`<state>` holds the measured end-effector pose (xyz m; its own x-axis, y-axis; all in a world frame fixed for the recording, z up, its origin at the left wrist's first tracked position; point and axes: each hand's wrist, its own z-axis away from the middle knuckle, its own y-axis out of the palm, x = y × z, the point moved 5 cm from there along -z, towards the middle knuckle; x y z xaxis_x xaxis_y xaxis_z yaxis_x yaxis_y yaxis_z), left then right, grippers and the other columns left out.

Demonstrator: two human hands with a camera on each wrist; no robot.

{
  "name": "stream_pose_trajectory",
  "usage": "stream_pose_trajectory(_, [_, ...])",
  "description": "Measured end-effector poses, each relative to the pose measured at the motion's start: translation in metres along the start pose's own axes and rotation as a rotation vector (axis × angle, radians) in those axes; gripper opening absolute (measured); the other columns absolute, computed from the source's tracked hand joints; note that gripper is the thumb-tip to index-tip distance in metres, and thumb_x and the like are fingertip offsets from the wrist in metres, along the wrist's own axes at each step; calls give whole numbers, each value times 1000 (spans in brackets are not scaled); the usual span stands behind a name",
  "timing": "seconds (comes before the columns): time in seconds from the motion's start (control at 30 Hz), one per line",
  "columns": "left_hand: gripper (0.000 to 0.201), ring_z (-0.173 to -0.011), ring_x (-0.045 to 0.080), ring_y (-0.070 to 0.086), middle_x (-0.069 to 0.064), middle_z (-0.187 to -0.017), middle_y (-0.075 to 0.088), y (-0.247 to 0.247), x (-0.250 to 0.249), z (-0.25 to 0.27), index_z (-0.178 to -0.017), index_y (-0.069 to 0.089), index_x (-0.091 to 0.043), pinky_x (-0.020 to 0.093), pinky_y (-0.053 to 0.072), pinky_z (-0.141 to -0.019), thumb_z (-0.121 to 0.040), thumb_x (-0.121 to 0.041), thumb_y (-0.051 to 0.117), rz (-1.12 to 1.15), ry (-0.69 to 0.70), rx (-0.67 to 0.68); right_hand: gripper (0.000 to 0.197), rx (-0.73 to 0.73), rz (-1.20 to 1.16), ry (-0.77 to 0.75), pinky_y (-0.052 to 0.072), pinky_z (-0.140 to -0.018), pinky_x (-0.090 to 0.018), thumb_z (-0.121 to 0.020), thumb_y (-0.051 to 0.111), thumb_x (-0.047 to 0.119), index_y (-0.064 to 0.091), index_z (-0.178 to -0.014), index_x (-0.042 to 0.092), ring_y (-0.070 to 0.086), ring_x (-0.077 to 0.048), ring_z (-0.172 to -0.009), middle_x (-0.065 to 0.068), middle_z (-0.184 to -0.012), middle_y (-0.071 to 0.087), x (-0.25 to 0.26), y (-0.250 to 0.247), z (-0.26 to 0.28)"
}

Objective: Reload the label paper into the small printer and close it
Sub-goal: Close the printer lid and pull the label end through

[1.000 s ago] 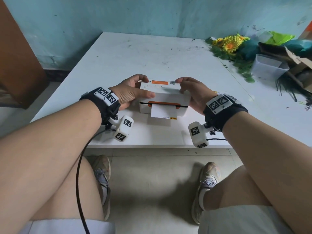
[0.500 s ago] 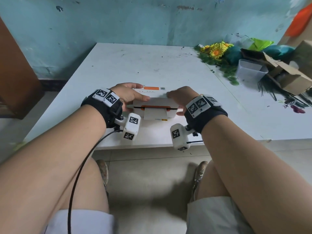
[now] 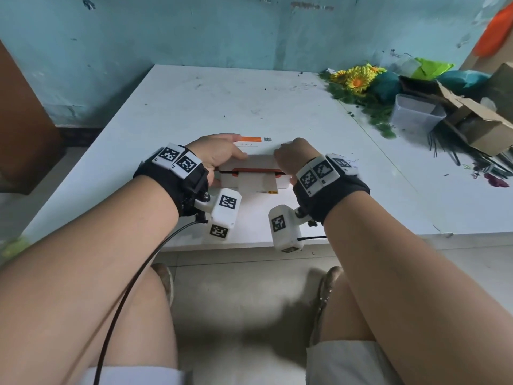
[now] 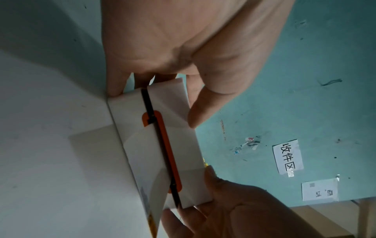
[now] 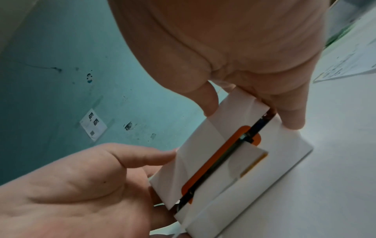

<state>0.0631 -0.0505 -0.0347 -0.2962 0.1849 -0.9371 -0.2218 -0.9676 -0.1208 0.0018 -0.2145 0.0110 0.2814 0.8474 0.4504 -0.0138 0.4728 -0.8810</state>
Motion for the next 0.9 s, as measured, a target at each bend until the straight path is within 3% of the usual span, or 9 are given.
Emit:
stream_pose_trajectory(0.13, [35, -127, 27, 54, 4, -139, 61, 0, -4, -2, -115, 70, -34, 51, 48, -112, -99, -8, 55, 64, -55, 12, 32, -40, 9, -17, 46, -108, -30, -108, 52, 12, 60, -138, 6, 63, -28, -131, -8, -133, 67, -3, 0, -23])
stream_pose_trajectory(0.2, [40, -116, 26, 54, 4, -130, 65, -4, -3, -11, -124, 70, -34, 44, 49, -103, -101, -7, 52, 73, -35, 9, 33, -29, 22, -26, 47, -106, -31, -107, 53, 12, 59, -140, 6, 63, -29, -130, -9, -138, 66, -2, 1, -34])
stream_pose_trajectory(0.3, [42, -112, 25, 55, 3, -119, 66, -6, -2, -21, -133, 67, -35, 45, 51, -98, -105, -7, 52, 87, -28, 26, 38, -13, 44, -51, 47, -106, -32, -105, 57, 13, 56, -143, 6, 61, -30, -133, -5, -124, 68, -3, -1, -46])
stream_pose_trajectory(0.37, [49, -125, 23, 57, 3, -133, 66, -9, -3, -29, -145, 60, -30, 46, 48, -112, -103, -5, 58, 88, 5, 15, 42, -24, 9, -76, 44, -110, -33, -104, 57, 12, 53, -146, 7, 56, -31, -139, -8, -143, 63, -3, -2, -51])
stream_pose_trajectory(0.47, [86, -142, 22, 53, -1, -159, 52, -14, -4, -37, -165, 30, -24, 47, 40, -123, -94, 7, 66, 106, 47, -36, 57, -34, -95, -12, 41, -116, -33, -100, 65, 9, 48, -154, 13, 51, -30, -144, -8, -157, 53, -10, -5, -52])
stream_pose_trajectory(0.6, [47, -118, 28, 68, 12, -138, 66, -13, -3, -36, -135, 48, -10, 47, 61, -86, -96, 8, 66, 131, 38, -57, 71, -9, -217, -10, 42, -112, -29, -97, 67, 1, 39, -161, 17, 53, -27, -141, -5, -157, 52, -12, -10, -40])
stream_pose_trajectory(0.67, [39, -119, 33, 69, 16, -134, 69, -12, -3, -34, -130, 54, -7, 53, 62, -91, -96, 6, 68, 128, 27, -63, 73, 64, -316, 46, 44, -108, -23, -97, 68, 0, 38, -162, 17, 49, -26, -145, -6, -162, 47, -19, -1, -48])
stream_pose_trajectory(0.77, [32, -118, 34, 72, 15, -127, 75, -12, -3, -33, -130, 67, -2, 53, 61, -96, -98, 4, 67, 106, 34, -66, 60, 108, -716, 111, 53, -83, -21, -98, 69, 11, 49, -154, 12, 44, -30, -150, -12, -164, 44, -34, 11, -57])
stream_pose_trajectory(0.9, [30, -118, 28, 72, 5, -123, 78, -15, 0, -30, -124, 74, -10, 55, 58, -103, -94, -6, 75, 65, 10, -107, 50, 120, -874, 230, 46, -103, -39, -92, 77, 25, 59, -137, 12, 50, -34, -145, -13, -156, 52, -51, 21, -65])
